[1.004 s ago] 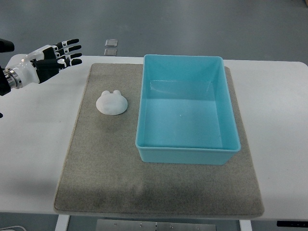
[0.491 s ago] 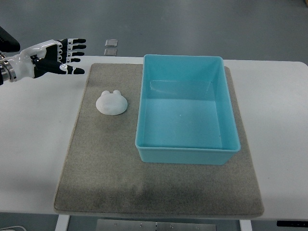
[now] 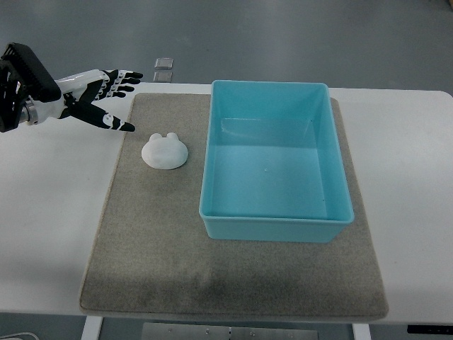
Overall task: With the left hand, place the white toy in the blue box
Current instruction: 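Swing the left hand over the white toy, fingers pointing down, then lower the left hand and close its fingers around the white toy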
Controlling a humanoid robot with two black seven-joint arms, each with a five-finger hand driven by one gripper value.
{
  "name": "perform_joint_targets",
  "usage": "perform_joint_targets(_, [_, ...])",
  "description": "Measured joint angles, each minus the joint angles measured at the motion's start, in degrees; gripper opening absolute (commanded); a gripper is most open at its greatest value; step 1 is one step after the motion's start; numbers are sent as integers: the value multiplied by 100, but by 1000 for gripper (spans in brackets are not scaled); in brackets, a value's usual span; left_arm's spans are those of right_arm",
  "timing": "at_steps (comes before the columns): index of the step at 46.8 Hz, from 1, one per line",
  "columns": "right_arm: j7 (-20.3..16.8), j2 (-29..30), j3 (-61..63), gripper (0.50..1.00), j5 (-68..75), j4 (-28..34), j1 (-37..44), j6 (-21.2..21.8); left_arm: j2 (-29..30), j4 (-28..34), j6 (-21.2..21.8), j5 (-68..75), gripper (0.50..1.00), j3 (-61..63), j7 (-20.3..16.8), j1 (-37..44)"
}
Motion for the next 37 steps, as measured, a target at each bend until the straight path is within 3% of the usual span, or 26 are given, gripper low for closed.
perform_joint_targets(16, [0, 0, 0, 936, 0, 0, -4, 0, -35, -338, 307, 1630, 992, 175, -10, -17])
perform_joint_targets(37, [0, 0, 0, 936, 0, 0, -1, 0, -247, -459, 507, 2006, 986, 864, -12, -337])
